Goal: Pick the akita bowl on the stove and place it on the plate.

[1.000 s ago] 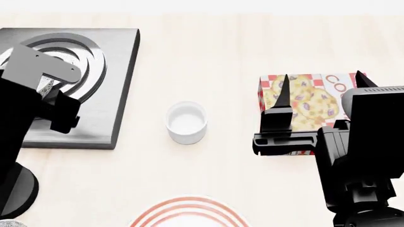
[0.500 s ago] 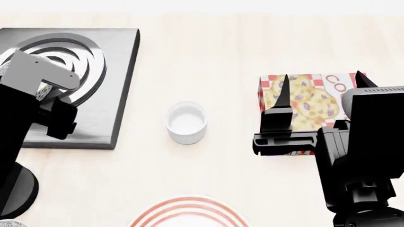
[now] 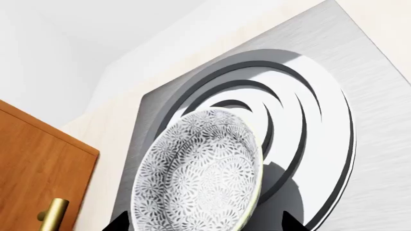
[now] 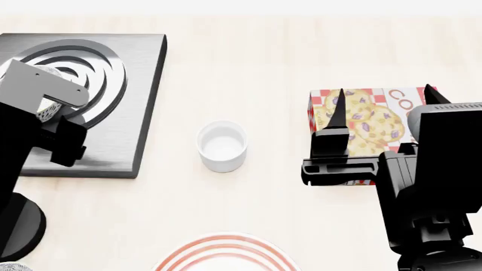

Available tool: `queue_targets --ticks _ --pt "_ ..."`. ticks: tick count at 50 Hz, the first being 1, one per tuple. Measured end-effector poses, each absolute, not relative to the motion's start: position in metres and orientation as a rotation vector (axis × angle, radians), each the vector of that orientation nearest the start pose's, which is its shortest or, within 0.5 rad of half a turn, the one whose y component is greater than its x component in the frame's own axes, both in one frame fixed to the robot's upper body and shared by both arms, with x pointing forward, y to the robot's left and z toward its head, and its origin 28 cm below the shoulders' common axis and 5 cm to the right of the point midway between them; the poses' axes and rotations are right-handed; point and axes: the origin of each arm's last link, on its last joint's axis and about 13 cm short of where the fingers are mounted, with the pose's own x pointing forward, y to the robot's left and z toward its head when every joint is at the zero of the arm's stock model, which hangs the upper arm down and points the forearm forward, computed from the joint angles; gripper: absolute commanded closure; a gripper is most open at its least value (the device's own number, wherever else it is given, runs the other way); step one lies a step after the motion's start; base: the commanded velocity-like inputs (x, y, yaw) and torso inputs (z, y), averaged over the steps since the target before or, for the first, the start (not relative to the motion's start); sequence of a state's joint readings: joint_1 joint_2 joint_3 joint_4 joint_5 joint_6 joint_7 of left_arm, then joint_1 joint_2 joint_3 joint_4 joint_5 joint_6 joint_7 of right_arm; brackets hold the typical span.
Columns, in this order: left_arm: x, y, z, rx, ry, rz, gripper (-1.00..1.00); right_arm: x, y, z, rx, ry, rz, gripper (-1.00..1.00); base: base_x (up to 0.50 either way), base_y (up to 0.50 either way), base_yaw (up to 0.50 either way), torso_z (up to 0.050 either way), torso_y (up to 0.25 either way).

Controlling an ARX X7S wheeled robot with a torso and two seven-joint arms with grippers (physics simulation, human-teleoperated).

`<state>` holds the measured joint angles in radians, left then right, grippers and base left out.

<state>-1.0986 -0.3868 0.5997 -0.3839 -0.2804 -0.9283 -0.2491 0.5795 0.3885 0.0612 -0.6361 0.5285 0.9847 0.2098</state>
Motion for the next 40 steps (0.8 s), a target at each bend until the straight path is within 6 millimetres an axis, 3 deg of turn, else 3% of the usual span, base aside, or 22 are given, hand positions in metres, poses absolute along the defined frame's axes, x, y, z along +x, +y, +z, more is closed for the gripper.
queue_targets --ticks 40 --pt "0.3748 0.2721 0.1943 0.537 0.319 0.191 -1.00 0.2493 -0.1476 0.2207 -0.059 -0.200 0.032 -1.00 0.00 0.00 0.00 0.000 0.000"
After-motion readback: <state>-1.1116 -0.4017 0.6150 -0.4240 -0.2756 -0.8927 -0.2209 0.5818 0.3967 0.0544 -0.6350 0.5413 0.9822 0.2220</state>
